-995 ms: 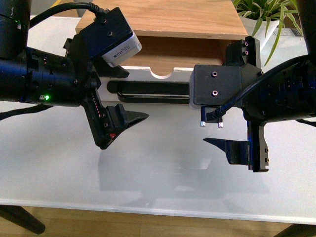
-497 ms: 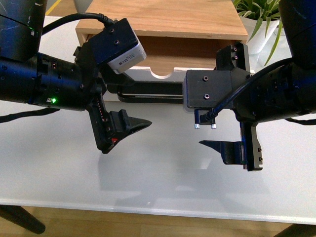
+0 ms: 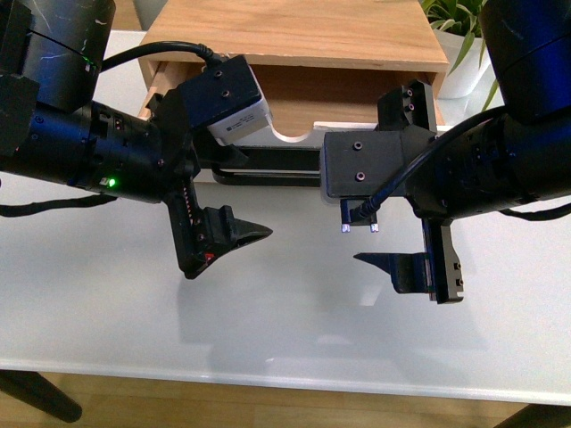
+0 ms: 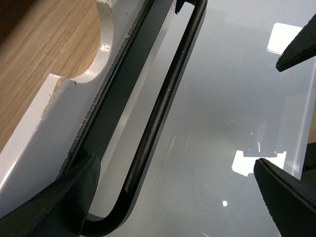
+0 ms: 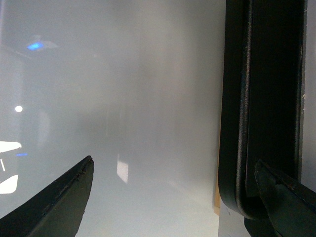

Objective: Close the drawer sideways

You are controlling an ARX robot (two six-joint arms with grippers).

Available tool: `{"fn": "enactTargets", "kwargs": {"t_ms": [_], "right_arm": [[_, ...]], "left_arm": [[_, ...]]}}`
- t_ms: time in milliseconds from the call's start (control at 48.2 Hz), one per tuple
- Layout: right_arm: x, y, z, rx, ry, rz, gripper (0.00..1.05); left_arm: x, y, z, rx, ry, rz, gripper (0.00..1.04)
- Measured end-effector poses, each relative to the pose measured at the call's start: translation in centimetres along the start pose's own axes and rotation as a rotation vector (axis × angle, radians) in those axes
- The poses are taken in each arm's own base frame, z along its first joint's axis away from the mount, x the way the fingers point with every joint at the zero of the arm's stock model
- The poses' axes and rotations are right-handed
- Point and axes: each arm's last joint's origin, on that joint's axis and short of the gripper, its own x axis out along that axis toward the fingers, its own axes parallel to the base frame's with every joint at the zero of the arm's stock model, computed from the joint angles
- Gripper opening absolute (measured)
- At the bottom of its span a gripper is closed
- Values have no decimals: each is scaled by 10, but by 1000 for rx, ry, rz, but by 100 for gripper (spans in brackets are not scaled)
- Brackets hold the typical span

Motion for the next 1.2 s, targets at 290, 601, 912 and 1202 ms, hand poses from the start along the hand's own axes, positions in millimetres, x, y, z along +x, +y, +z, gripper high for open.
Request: {"fn": "enactTargets", "kwargs": {"t_ms": [290, 601, 912, 1202], "right_arm": [[4, -4, 0, -4, 6, -1, 96], [10, -9, -2, -1, 13, -10, 96], [13, -18, -8, 30, 14, -39, 96], [15, -28, -13, 59, 26, -72, 96]], "left_arm": [[4, 4, 1, 4, 16, -11, 96], [9, 6, 3, 10, 15, -17, 96], [12, 10, 6, 16, 5, -21, 96], [18, 19, 9, 18, 0, -17, 96]]}}
